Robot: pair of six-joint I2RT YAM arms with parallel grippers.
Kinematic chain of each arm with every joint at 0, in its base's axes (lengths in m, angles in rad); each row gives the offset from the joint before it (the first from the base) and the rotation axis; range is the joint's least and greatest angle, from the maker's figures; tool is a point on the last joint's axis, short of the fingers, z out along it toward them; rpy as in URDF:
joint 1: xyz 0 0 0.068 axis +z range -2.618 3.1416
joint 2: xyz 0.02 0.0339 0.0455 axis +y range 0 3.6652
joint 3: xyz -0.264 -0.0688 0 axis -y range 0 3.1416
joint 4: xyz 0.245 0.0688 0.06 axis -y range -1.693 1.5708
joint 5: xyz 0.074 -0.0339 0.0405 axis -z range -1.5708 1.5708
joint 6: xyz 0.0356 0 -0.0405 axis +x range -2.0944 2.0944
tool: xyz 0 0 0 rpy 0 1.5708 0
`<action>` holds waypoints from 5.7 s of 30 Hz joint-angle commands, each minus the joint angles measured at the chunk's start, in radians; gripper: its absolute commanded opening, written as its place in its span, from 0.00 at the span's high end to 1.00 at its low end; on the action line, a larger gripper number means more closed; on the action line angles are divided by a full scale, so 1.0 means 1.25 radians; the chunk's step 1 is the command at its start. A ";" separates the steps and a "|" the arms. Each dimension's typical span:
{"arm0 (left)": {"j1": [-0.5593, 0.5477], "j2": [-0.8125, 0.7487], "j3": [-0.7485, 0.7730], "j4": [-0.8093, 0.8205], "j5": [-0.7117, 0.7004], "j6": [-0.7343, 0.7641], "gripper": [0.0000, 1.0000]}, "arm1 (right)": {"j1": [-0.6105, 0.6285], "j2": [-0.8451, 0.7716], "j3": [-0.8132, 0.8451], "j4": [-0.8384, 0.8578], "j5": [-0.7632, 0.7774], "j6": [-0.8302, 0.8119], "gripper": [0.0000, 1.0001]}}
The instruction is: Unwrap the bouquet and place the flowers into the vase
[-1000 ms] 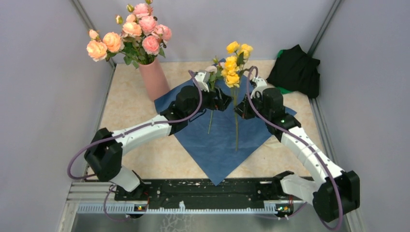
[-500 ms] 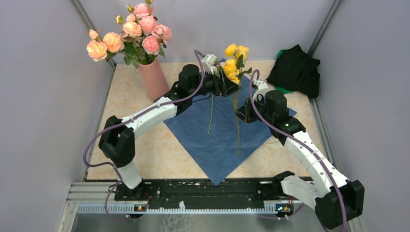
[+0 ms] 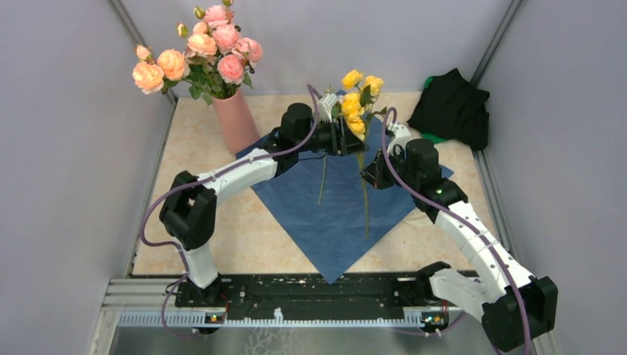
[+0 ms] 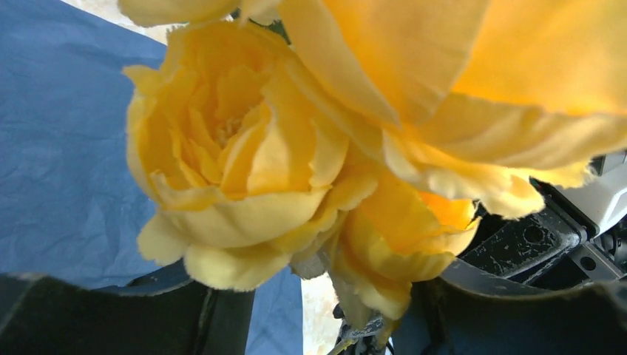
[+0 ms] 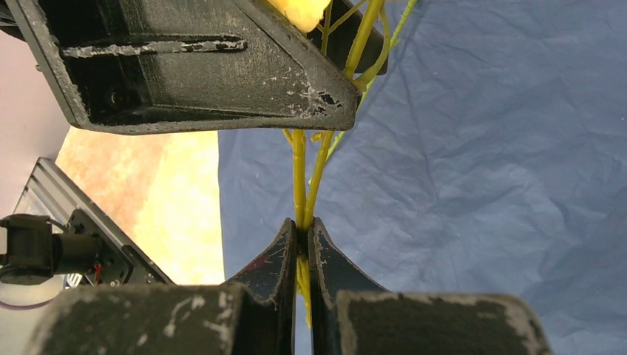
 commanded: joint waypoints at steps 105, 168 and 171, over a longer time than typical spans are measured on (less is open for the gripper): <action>0.516 -0.208 0.530 -0.461 -0.590 0.403 1.00 | 0.003 -0.065 -0.053 0.098 0.173 -0.039 0.50; 0.451 -0.348 -0.093 -0.126 -0.564 0.314 1.00 | 0.003 0.000 -0.107 0.164 0.118 -0.026 0.49; 0.445 -0.325 -0.096 -0.107 -0.569 0.322 1.00 | 0.003 0.001 -0.108 0.161 0.120 -0.026 0.49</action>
